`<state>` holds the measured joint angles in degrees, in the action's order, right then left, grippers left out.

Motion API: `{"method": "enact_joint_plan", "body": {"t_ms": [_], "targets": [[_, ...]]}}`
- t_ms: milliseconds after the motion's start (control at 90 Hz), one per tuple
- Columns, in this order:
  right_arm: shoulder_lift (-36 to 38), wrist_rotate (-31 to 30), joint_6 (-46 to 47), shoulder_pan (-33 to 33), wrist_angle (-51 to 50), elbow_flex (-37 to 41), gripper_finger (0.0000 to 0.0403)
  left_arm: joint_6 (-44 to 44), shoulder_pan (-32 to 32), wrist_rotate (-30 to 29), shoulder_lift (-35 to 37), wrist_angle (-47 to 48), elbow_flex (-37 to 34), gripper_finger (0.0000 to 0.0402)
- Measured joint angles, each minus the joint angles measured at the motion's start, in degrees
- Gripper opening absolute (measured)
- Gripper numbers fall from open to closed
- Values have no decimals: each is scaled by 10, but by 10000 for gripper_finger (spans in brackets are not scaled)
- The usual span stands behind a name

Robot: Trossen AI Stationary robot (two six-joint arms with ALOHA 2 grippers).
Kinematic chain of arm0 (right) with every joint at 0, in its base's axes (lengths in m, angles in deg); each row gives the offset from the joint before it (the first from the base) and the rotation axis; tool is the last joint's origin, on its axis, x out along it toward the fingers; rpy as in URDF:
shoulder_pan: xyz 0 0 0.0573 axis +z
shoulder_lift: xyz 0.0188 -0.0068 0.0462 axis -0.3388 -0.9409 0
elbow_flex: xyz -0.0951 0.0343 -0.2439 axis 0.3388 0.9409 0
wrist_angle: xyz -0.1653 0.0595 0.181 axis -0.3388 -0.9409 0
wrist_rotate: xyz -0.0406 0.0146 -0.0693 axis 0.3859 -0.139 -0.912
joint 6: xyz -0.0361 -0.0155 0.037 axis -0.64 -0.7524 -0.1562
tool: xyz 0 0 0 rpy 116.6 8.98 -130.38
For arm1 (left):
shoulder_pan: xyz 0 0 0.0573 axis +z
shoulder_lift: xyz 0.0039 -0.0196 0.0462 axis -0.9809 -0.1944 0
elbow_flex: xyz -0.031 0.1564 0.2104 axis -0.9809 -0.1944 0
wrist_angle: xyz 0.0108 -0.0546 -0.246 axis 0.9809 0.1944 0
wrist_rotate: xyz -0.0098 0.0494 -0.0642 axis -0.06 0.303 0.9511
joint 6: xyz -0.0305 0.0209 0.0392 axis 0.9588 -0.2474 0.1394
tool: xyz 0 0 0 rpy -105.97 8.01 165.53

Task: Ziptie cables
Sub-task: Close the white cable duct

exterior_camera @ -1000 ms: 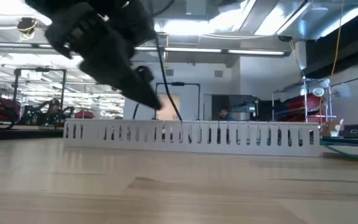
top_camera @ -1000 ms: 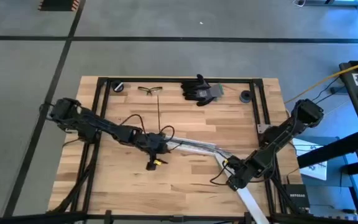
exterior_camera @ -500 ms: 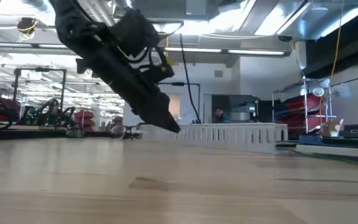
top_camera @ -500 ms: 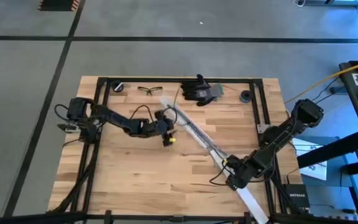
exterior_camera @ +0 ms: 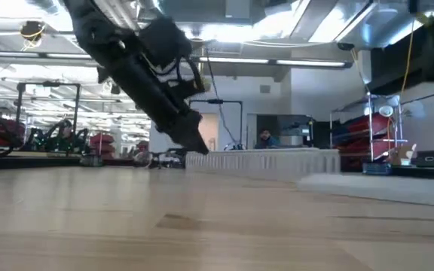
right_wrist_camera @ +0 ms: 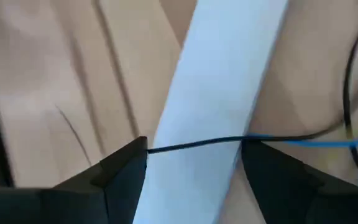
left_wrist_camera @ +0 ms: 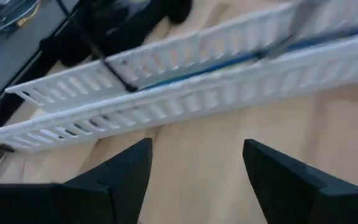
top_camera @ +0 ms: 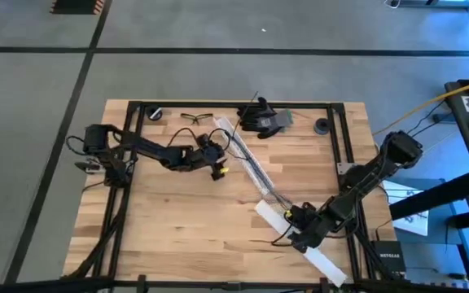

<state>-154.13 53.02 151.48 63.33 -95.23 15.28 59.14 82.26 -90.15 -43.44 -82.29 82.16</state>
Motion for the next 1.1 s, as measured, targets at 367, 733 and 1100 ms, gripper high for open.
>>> {"method": "enact_joint_plan", "body": {"t_ms": [367, 733, 1100], "targets": [[-46, -98, -221, -83, 40, -45, 243, 16, -100, 62, 87, 134, 0, 237], [-45, -183, -240, -243, -172, -202, 243, 94, -122, 30, 156, 249, 0, 237], [-109, -5, -345, -422, -75, -207, 243, 226, -160, 23, 190, 377, -46, 237]]}}
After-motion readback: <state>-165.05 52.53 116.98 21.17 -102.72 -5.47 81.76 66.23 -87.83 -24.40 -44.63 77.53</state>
